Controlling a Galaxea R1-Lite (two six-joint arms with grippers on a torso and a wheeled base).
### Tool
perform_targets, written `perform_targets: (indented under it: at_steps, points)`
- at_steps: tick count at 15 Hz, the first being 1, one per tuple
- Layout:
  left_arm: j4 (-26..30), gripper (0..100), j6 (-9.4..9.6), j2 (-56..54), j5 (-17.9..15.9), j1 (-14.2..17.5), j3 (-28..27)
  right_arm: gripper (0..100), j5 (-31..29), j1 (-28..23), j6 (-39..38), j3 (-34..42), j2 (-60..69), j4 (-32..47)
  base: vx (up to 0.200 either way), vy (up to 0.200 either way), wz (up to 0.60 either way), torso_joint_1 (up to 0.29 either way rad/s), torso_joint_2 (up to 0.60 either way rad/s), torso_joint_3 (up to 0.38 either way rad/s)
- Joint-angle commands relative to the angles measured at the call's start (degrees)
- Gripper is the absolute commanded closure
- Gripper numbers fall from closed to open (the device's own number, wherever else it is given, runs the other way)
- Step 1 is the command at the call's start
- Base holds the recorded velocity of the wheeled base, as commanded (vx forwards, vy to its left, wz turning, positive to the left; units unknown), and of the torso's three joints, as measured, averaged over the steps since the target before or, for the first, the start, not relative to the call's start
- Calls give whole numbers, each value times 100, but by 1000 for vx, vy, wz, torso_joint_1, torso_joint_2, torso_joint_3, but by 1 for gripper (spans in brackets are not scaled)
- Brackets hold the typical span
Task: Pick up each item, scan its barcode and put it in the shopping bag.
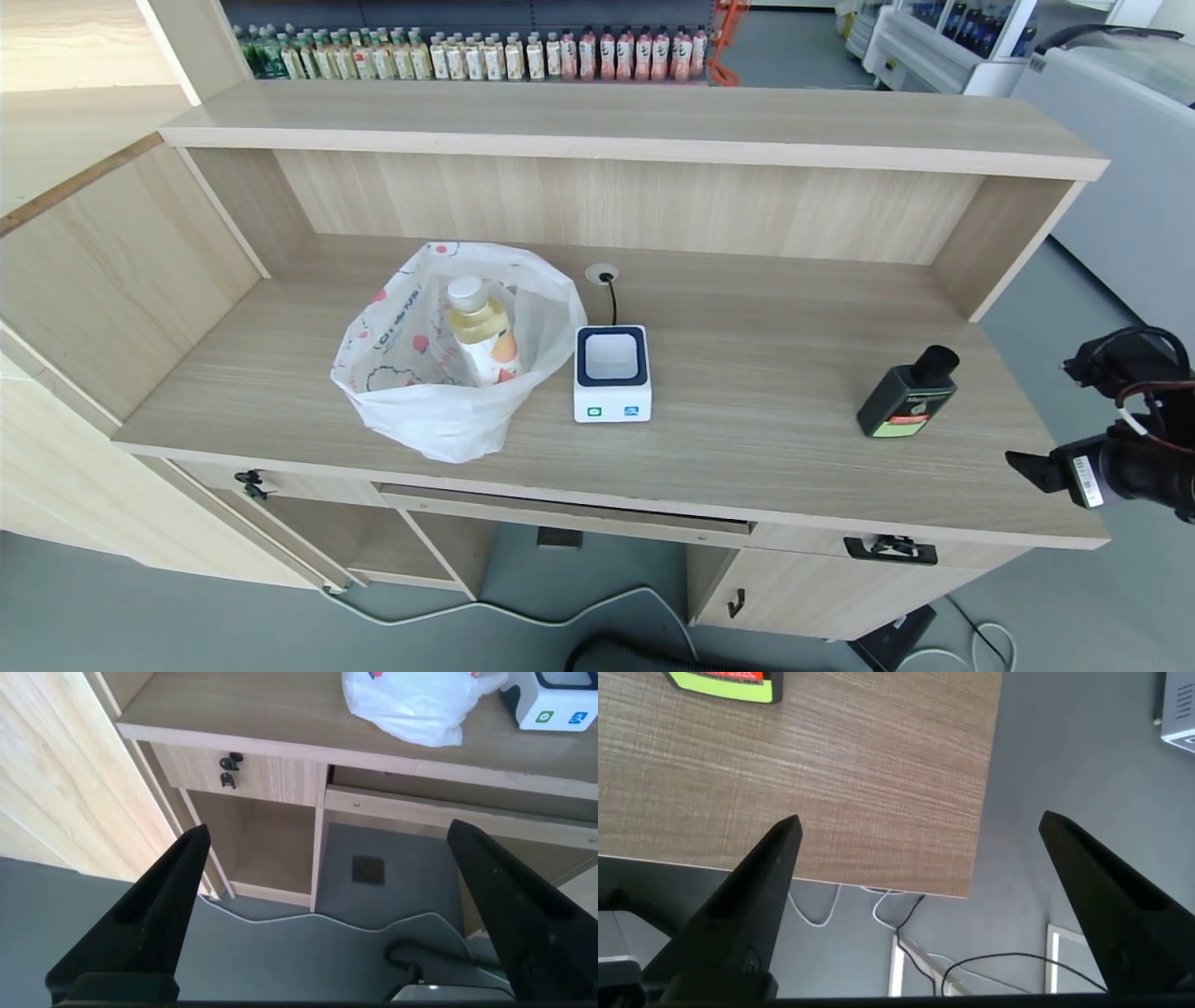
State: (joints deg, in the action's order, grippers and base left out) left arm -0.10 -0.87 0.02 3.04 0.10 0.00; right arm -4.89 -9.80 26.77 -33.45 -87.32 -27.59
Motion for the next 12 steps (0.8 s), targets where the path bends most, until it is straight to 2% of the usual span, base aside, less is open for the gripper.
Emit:
perform_targets:
  at_steps: [1, 12]
  points:
    - [1, 0, -1, -2, -5, -1, 0, 0, 5, 101, 83, -188, -549, -238, 0, 0, 0, 0, 0, 0]
    - [1, 0, -1, -2, 4, -1, 0, 0, 120, 760, 250, -311, -1323, -1258, 0, 0, 0, 0, 0, 0]
